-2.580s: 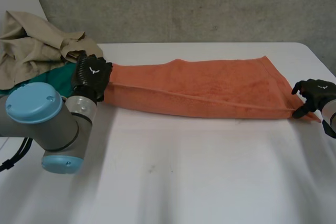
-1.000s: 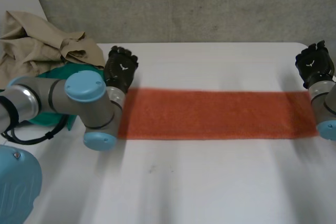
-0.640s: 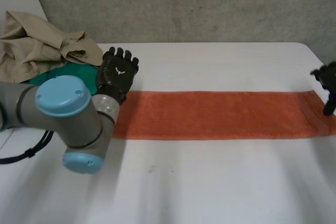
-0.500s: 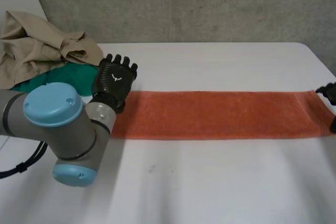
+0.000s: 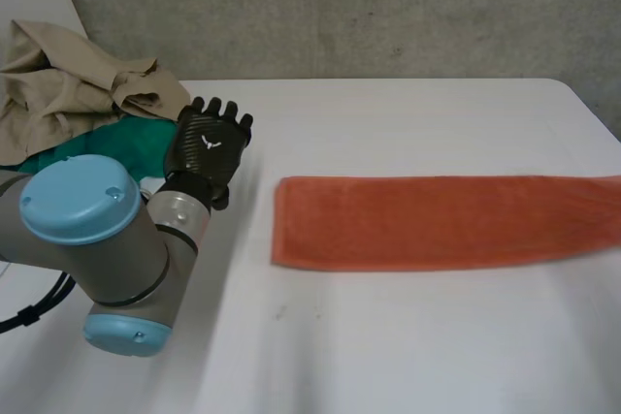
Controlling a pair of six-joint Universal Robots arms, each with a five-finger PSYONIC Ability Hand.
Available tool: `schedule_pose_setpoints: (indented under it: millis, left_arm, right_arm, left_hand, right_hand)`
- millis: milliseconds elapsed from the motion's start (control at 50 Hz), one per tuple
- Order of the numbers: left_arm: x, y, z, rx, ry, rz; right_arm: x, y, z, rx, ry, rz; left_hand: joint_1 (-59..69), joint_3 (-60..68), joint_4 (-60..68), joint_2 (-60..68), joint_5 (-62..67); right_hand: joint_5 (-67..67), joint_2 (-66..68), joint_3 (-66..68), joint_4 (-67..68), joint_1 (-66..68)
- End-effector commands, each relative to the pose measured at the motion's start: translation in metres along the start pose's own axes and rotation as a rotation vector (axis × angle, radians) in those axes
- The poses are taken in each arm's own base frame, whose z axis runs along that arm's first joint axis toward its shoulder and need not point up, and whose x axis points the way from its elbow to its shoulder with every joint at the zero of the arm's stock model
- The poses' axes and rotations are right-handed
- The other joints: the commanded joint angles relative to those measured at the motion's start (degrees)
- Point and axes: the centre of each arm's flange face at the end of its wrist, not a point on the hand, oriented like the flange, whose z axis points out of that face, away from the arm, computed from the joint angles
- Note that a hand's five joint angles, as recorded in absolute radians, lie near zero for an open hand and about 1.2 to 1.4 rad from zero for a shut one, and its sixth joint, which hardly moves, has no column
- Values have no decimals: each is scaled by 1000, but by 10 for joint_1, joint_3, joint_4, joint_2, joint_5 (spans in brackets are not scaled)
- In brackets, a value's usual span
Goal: Fold the laundry.
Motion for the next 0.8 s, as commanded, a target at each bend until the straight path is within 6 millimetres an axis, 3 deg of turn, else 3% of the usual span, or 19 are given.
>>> schedule_pose_setpoints:
  millis: [20,40,100,120,160,180,240,260,280,300,380,460,520,540,560,600,700,760,800]
  left_arm:
    - [-8,-4,-9,4,-11,-1]
    - [-8,-5,-10,4,-11,-3]
    - [-11,-7,-15,8,-16,-3]
    - [-11,-7,-16,6,-16,-3]
    - [-11,-7,-18,6,-16,-3]
    - [-12,-7,-19,5,-16,-3]
    - [-12,-7,-20,2,-14,-3]
    - [-11,-6,-21,0,-12,-2]
    - [-11,-6,-21,2,-12,-2]
    - [-11,-6,-21,2,-12,-2]
    - [-8,-6,-22,0,-3,-2]
    - [-7,-8,-19,12,-8,-3]
    - [-3,-9,-16,21,0,-2]
    - [1,-12,-14,30,8,-3]
    - [4,-14,-13,39,13,-3]
    - [9,-20,-12,58,22,-5]
    - [16,-35,-5,107,28,-14]
    - [19,-42,-2,131,30,-17]
    - [29,-50,-3,156,52,-22]
  right_arm:
    - [-10,-69,-21,199,23,-81]
    - [-24,-99,-37,291,-10,-63]
    - [-47,-139,-66,433,-80,-31]
    - [-61,-160,-86,521,-135,-13]
    - [-78,-179,-108,609,-202,-1]
    - [-96,-198,-135,704,-273,5]
    - [-130,-223,-180,845,-406,4]
    - [-152,-235,-213,936,-487,-13]
    - [-161,-238,-224,963,-522,-19]
    - [-185,-238,-245,1006,-604,-32]
    - [-239,-222,-274,1026,-764,-71]
    - [-263,-211,-284,1010,-811,-100]
    - [-260,-210,-281,986,-809,-88]
    - [-257,-209,-282,976,-811,-76]
    - [-254,-210,-282,971,-810,-64]
    - [-244,-212,-282,944,-810,-25]
    - [-154,-216,-229,772,-652,238]
    - [-135,-195,-208,621,-654,344]
    - [-135,-183,-204,548,-677,360]
  left_hand:
    - [-8,-19,-14,-16,-26]
    - [-8,-19,-14,-16,-26]
    - [-8,-19,-14,-16,-26]
    - [-8,-19,-14,-16,-26]
    - [-8,-19,-14,-16,-26]
    - [-8,-19,-14,-16,-26]
    - [-8,-19,-14,-16,-26]
    - [-8,-19,-14,-16,-26]
    - [-8,-19,-14,-16,-26]
    - [-8,-19,-14,-16,-26]
    - [-8,-19,-14,-16,-26]
    - [-8,-19,-14,-16,-26]
    - [-8,-19,-14,-16,-26]
    - [-8,-19,-14,-16,-26]
    - [-8,-19,-14,-16,-26]
    - [-8,-19,-14,-16,-26]
    - [-8,-19,-14,-16,-26]
    - [-8,-19,-14,-16,-26]
    - [-8,-19,-14,-16,-26]
  right_hand:
    - [143,127,121,115,173]
    - [143,127,121,115,173]
    - [143,127,121,115,173]
    - [143,127,121,115,173]
    - [143,127,121,115,173]
    - [143,127,121,115,173]
    - [143,127,121,115,173]
    - [143,127,121,115,173]
    - [143,127,121,115,173]
    - [143,127,121,115,173]
    - [143,127,121,115,173]
    - [143,127,121,115,173]
    - [-254,-270,-276,-282,-224]
    - [-482,-498,-504,-510,-452]
    - [-549,-565,-571,-577,-519]
    - [-557,-573,-579,-585,-527]
    - [-557,-573,-579,-585,-527]
    - [-557,-573,-579,-585,-527]
    - [-557,-573,-579,-585,-527]
